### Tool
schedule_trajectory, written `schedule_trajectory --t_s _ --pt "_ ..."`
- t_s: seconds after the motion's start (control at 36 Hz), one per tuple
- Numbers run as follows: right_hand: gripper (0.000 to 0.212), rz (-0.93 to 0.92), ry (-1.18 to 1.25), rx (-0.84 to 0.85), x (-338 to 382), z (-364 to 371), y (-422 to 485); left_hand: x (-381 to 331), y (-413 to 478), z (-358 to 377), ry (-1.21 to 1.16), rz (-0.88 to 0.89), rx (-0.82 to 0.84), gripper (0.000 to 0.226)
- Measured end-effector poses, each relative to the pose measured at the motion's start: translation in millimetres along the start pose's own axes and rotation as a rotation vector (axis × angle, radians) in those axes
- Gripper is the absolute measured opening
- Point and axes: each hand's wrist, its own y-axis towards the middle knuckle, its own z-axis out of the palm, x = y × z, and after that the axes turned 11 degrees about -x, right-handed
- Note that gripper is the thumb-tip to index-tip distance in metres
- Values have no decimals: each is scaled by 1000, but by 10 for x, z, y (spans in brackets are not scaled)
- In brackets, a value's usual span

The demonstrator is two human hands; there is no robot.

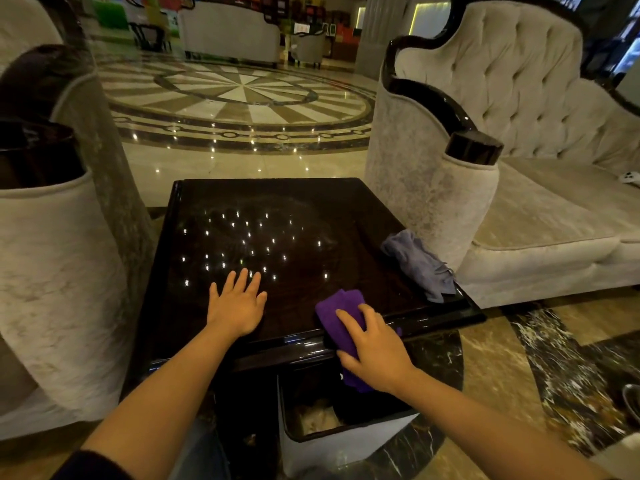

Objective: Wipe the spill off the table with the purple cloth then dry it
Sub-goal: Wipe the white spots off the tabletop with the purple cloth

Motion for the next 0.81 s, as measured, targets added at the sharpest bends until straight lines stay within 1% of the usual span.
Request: schedule_trajectory --t_s 0.06,0.11,0.25,0.36,0.53,0.67,0.81 --pt "74 0 -25 17 2 5 -13 -19 0 0 -6 -6 1 55" --pt "73 10 -5 33 4 14 -29 -21 2 -5 -2 -16 0 55" --pt "63 114 218 45 26 -30 -68 -22 -26 -20 -53 -44 -51 52" --pt "59 127 286 -21 17 -112 -42 -43 12 -40 -81 -55 -105 51" --pt "60 102 246 -155 -117 -395 237 -54 238 -49 -36 -26 -99 53" --pt "59 121 204 -269 -411 -633 735 -7 467 -25 -14 -35 -34 53" --pt "57 213 201 -294 -746 -734 1369 43 689 1 -8 -30 -21 53"
